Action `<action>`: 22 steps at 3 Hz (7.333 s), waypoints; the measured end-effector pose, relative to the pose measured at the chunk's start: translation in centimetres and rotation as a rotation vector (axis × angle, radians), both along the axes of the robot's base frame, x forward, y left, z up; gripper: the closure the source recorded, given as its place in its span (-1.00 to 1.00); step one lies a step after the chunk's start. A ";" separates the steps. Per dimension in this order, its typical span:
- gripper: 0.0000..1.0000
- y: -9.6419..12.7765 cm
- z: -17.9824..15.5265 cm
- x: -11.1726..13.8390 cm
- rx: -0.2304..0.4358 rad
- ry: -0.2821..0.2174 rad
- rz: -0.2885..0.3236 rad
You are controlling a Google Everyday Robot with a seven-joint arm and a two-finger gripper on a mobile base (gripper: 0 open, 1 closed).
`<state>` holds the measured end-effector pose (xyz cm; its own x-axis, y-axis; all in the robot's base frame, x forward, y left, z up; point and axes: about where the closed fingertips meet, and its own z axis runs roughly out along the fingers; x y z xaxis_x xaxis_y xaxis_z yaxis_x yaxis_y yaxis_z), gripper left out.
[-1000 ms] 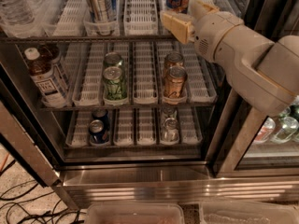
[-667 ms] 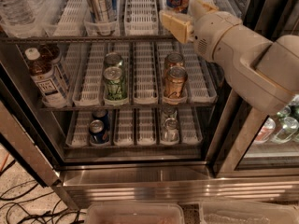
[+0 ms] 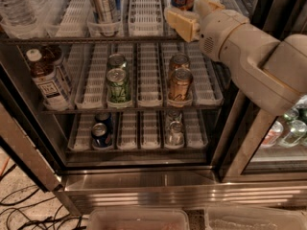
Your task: Pick redbull can from top shelf of fridge
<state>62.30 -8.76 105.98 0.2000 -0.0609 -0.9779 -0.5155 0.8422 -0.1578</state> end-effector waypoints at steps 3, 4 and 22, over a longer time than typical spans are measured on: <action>-0.32 0.6 0.8 0.2 0.043 0.017 0.053; 0.04 0.8 0.5 0.4 0.040 0.030 0.062; 1.00 3.7 4.0 -6.9 -0.087 0.085 0.149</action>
Offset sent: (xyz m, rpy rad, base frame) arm 0.0022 -0.0014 0.0127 0.0603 0.0192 0.0594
